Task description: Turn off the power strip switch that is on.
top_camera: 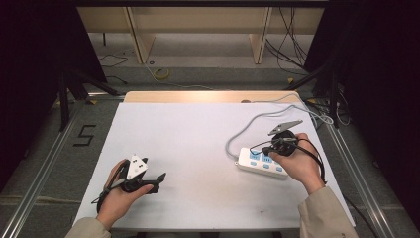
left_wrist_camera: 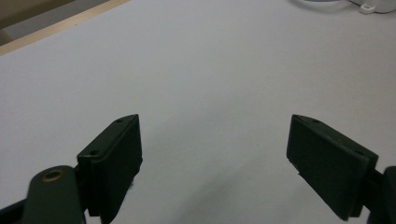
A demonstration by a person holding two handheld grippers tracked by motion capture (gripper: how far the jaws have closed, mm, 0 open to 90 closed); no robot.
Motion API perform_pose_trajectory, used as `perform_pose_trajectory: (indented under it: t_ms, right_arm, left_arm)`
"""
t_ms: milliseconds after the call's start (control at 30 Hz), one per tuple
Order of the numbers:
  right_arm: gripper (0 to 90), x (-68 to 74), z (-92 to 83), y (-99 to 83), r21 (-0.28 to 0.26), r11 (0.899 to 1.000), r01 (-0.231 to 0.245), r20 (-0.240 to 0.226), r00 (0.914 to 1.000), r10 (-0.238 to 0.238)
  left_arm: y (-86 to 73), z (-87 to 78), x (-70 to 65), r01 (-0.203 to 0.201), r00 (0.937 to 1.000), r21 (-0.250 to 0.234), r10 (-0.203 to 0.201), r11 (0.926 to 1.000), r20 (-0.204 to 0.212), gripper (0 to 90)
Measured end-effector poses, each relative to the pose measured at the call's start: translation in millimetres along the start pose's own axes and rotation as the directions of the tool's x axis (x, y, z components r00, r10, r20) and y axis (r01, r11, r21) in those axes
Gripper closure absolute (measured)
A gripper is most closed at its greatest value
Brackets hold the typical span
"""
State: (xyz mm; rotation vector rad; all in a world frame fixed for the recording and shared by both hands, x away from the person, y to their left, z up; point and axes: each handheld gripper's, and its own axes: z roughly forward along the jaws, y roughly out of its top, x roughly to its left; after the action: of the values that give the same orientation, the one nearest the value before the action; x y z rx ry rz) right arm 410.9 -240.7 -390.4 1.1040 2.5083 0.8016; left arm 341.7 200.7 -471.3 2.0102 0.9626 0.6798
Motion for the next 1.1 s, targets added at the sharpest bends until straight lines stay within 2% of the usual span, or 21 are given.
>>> perform_pose_trajectory:
  t_ms: [367, 1100]
  right_arm:
    - [90.0, -1.2, -0.2, 3.7, 0.026, 1.000, -0.009, -0.010, 0.9999, 0.009]
    - [90.0, 8.7, 14.3, 15.6, 0.082, 0.996, 0.028, -0.051, 0.9984, -0.024]
  left_arm:
    - [0.0, 0.3, 0.5, -0.005, 1.0000, 0.000, 0.005, 1.0000, 0.000, 18.1]
    - [0.1, 0.3, 0.2, -0.006, 1.0000, 0.000, 0.006, 1.0000, 0.000, 18.1]
